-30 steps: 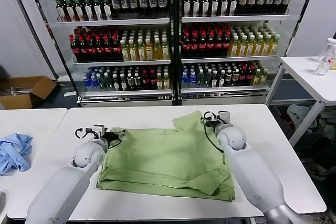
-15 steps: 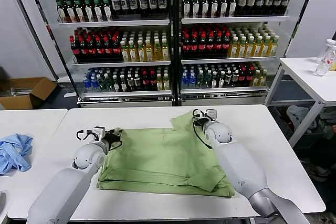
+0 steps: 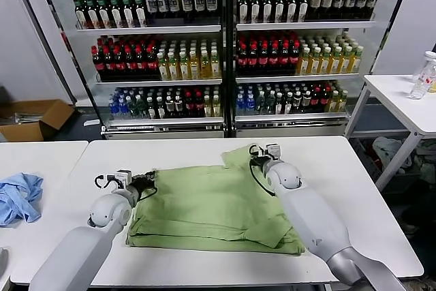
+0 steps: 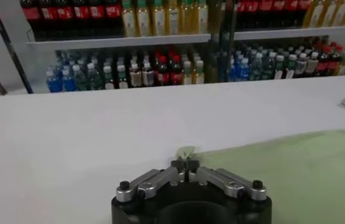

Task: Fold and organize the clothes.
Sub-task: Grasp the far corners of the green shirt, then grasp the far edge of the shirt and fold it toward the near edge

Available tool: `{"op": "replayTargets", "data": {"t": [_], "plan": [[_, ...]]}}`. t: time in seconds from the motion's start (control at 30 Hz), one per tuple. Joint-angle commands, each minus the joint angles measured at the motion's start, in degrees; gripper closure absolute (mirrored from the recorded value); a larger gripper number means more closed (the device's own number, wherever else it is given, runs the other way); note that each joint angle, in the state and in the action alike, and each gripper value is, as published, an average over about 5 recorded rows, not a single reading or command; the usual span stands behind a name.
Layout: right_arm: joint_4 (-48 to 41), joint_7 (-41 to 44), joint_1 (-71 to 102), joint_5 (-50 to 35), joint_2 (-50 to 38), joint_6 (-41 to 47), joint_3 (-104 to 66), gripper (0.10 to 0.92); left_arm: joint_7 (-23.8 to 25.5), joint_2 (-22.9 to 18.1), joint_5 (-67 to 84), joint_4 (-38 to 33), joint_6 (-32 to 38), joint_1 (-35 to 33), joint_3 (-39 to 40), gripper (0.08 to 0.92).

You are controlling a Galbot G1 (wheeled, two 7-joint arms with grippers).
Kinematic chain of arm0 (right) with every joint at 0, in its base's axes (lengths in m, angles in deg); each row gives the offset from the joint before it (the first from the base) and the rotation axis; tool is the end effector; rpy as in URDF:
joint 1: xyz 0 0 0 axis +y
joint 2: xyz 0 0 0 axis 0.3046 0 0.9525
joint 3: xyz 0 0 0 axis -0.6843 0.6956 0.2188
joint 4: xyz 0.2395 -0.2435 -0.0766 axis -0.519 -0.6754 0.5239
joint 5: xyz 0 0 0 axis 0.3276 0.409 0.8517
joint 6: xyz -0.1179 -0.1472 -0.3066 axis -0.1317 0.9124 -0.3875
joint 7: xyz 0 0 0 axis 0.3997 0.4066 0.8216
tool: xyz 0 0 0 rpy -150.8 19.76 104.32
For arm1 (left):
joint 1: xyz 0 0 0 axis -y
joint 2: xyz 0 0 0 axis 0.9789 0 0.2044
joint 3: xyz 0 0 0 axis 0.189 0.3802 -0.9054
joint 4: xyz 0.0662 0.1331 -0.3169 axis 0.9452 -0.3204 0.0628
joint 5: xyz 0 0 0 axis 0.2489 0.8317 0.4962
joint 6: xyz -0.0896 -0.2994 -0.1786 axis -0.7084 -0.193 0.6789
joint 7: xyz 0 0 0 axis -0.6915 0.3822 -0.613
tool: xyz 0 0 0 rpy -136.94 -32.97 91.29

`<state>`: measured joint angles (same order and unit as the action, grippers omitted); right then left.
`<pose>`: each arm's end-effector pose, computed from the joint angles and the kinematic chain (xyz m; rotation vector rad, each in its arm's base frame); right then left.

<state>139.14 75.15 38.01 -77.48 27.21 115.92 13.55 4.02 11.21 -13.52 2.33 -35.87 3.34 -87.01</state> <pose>0.5262 0.0217 -0.2957 0.2887 -2.5369 0.0698 0.4230 0.1012 -0.3078 -0.1649 -2.5886 -0.0215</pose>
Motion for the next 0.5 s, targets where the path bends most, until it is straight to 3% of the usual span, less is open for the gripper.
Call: {"op": "replayTargets", "data": {"t": [0.03, 0.5], "plan": [[11.4, -0.4, 2.0, -0.8, -3.6, -2.9, -1.1, 0.919, 1.2, 1.6, 3.2, -6.9, 4.2, -3.1, -2.0, 0.899], [36.4, -2.8, 19.4, -3.8, -13.4, -0.2, -12.0, 0.919, 1.6, 5.5, 6.0, -16.2, 3.7, -11.3, -7.5, 0.906]]}}
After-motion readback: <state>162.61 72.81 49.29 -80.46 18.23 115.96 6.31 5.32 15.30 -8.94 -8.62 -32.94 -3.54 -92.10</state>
